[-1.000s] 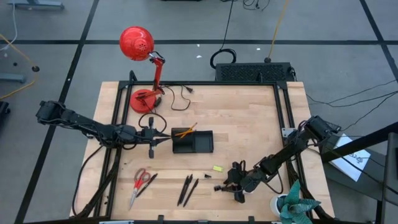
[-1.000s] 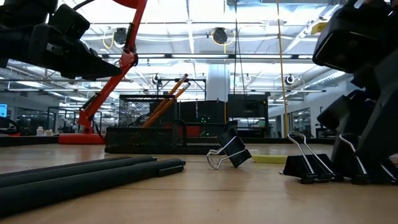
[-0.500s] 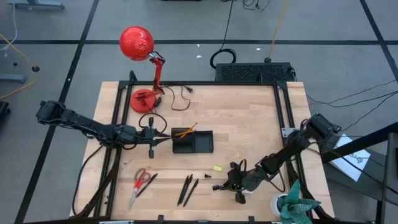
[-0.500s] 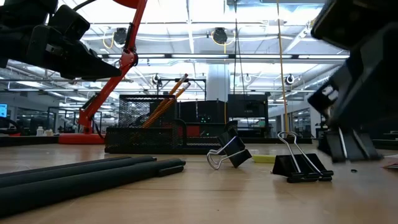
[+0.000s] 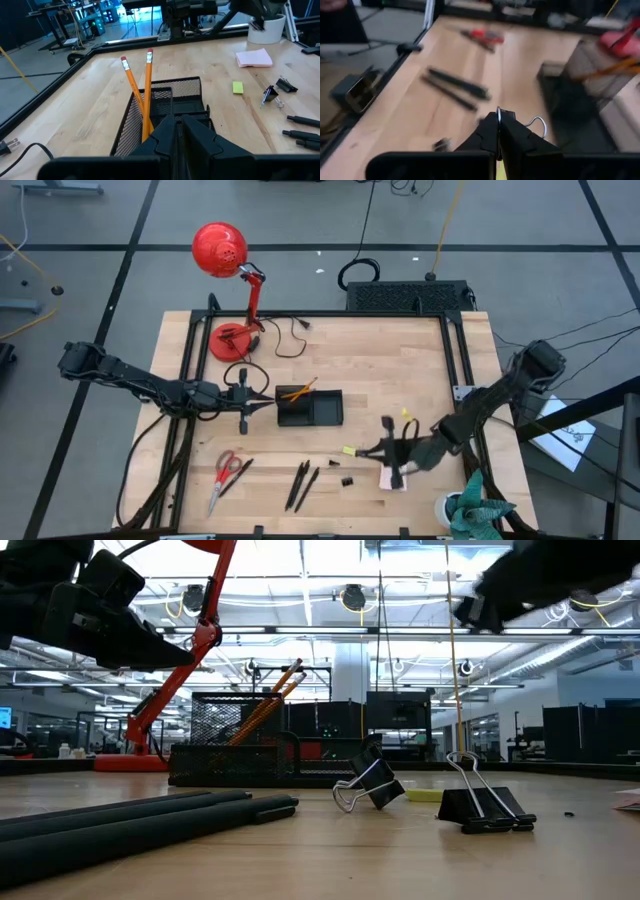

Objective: Pick and place office supplies into organizer
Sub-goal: Put the right binder clip into the bottom left section of the desk organizer

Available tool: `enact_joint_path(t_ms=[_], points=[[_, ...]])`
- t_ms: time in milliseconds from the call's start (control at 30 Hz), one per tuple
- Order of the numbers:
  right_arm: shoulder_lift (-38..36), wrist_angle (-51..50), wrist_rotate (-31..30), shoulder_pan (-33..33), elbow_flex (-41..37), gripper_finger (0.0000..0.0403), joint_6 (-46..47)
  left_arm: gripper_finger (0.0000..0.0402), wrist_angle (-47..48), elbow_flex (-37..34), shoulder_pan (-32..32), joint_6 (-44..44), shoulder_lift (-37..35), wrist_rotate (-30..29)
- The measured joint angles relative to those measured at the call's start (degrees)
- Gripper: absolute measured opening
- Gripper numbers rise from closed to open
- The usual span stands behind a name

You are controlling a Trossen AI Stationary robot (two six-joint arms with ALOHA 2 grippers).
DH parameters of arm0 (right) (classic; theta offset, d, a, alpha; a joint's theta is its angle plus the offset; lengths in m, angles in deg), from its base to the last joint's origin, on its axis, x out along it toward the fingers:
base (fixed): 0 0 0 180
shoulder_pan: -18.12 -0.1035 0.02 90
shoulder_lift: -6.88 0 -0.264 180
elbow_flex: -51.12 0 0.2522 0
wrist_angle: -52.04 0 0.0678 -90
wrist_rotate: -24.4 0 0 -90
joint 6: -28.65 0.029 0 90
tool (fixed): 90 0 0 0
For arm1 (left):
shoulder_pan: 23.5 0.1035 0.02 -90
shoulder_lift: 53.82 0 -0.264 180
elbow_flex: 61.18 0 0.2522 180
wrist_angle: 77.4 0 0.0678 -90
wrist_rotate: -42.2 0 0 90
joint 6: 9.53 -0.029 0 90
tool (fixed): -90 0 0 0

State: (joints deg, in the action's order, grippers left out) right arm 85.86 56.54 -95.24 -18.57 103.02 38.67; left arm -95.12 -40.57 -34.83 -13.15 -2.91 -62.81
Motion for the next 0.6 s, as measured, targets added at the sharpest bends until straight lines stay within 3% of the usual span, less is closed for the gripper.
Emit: enact_joint_path(t_ms=[233,433,600], points=[[-6.15,18.09,9.86,7.08,-12.36,0.0001,-8.75,0.0042,0.02,0.0,0.0,-0.22,0.0,0.0],[-9.6,31.63,7.77,12.4,-24.1,0.0001,-5.15,0.0042,0.05,0.0,-0.01,-0.47,0.01,0.04],[-7.33,33.51,7.56,14.19,-23.38,0.0001,-5.82,0.0042,0.03,0.0,0.02,-1.08,0.0,0.02]])
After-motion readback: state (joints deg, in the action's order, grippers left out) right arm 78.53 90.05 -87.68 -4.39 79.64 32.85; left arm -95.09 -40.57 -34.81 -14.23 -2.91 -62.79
